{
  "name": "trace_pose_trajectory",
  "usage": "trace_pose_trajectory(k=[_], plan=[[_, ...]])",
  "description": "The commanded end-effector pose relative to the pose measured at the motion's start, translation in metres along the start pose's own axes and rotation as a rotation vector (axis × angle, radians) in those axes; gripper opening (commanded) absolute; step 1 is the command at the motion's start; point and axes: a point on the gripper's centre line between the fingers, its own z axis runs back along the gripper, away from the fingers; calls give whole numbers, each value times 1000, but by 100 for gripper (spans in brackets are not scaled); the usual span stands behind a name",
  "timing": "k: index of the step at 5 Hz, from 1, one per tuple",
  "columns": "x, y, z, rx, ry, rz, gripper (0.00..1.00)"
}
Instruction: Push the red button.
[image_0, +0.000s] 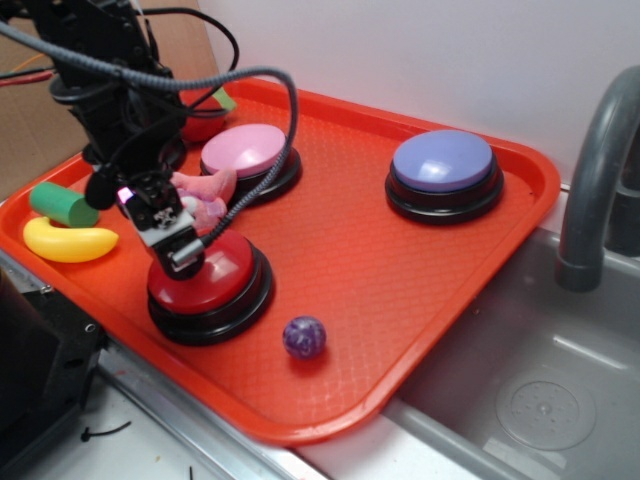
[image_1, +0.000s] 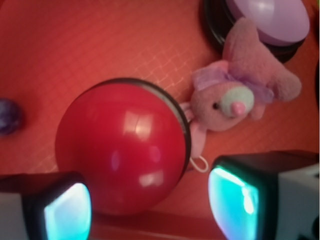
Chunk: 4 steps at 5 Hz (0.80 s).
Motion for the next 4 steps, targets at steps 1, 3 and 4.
trace_pose_trajectory(k=[1,3,4], plan=[[11,-8,1,-4,0,-14,100],[16,-7,-7,4,48,-15,100],[16,-6,-11,9,64,-14,100]])
